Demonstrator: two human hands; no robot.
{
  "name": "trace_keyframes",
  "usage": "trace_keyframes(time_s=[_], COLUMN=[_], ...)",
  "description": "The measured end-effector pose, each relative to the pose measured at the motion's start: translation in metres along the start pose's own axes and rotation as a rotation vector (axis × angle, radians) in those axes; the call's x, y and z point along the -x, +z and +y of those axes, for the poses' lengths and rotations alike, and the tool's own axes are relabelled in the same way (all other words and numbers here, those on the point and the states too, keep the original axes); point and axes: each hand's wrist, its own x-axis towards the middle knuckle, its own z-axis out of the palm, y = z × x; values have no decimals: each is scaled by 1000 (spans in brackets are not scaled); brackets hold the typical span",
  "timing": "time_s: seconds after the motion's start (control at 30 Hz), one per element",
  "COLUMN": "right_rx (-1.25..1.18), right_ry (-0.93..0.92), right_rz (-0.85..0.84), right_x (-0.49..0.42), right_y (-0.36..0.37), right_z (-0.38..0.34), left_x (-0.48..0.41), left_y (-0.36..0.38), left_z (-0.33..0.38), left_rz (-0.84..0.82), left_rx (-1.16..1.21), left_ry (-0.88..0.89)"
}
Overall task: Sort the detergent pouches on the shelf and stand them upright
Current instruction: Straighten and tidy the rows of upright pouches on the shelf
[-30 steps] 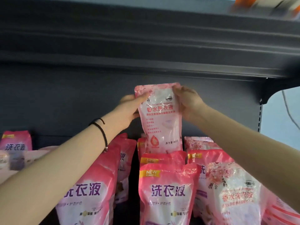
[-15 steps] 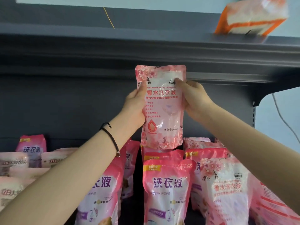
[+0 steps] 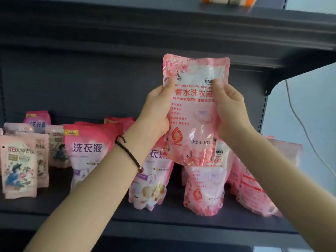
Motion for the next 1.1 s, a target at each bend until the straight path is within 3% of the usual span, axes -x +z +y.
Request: trace_keyframes(time_s=[0.33,0.6,1.1], right_rx=[148,308,296], right_ry=[-43,-49,-121], right_rz=[110,301,403], right_x=[49,66,44], right_y=[-64,-91,-99], right_z=[48,110,156], left_x=[51,59,25], left_y=[37,42,49], left_z=[-80,-156,-203], left_rz=[171,297,452], left_rx=[-92,-236,-313], left_ry=[25,84,282])
